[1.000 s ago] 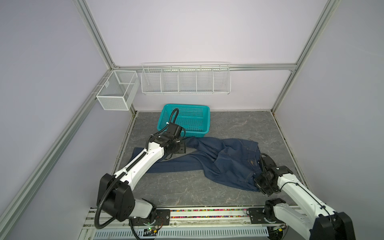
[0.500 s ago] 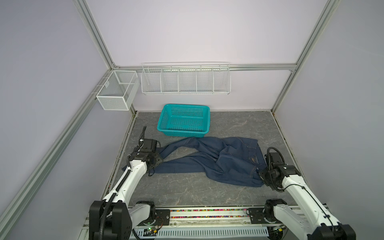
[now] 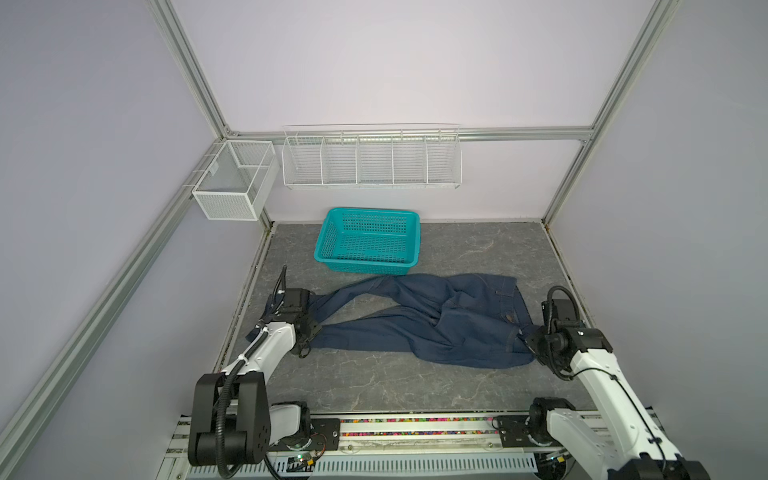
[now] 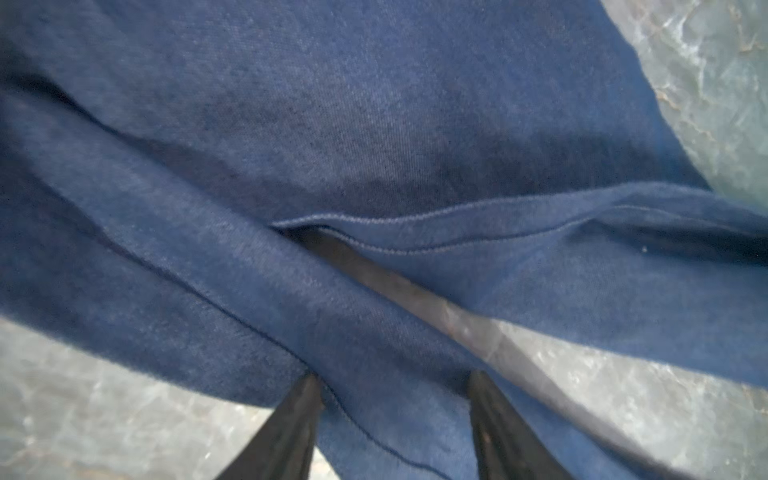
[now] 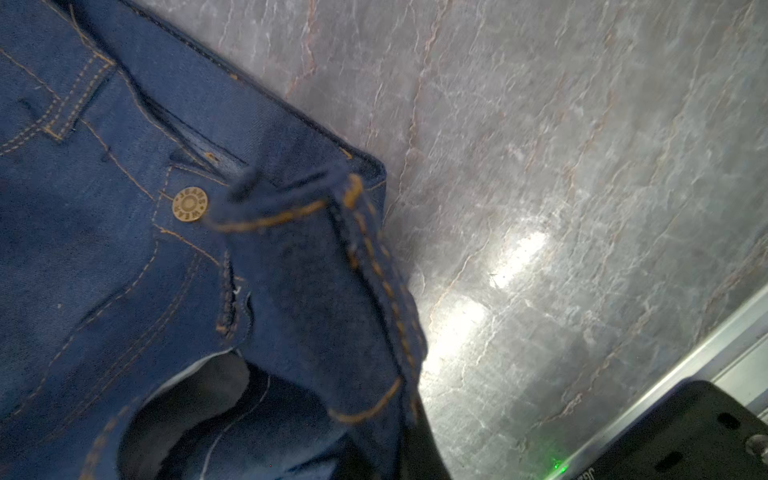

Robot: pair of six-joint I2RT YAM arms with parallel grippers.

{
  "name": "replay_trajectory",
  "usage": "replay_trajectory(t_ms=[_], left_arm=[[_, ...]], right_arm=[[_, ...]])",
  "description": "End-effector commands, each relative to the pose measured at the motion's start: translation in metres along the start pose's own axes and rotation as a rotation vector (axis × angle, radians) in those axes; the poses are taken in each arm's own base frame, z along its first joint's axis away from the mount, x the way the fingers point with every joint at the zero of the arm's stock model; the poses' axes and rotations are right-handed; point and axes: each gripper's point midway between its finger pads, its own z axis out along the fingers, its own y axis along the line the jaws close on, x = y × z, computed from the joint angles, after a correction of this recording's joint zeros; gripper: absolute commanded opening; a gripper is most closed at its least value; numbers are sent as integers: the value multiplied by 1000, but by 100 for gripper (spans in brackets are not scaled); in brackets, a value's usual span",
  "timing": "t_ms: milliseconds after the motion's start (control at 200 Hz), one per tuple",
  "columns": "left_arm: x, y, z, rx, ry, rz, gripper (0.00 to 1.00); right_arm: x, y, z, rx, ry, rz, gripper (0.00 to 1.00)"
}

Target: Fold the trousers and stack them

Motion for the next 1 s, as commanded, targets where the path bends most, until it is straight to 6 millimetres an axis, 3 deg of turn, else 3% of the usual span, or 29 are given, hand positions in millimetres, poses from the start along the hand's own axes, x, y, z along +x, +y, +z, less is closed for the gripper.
replay_trajectory(t_ms=[0, 225, 340, 520, 650, 720, 855, 995], left_arm=[[1, -2, 3, 14, 11, -27, 53], [0, 31, -20, -137, -14, 15, 59], [2, 34, -24, -117, -33, -15, 58], [13, 27, -5, -39, -18, -43, 51], [11, 20, 4, -44, -2, -18, 49], [12, 17, 9, -39, 11, -6, 43], [7, 19, 4, -57, -1, 8, 17], [-7, 18, -18, -71, -44, 46, 13]], right_arm=[[-9, -5, -7, 18, -33, -8, 6], [-18, -6, -12, 14, -57, -6, 6], [-19, -6, -12, 18, -58, -8, 6], [-22, -5, -13, 12, -66, -15, 6], [-22, -5, -14, 11, -62, -18, 6], [-21, -6, -15, 10, -65, -20, 6], [-24, -7, -19, 2, -82, -14, 6], [-24, -14, -24, 28, -88, -27, 6]])
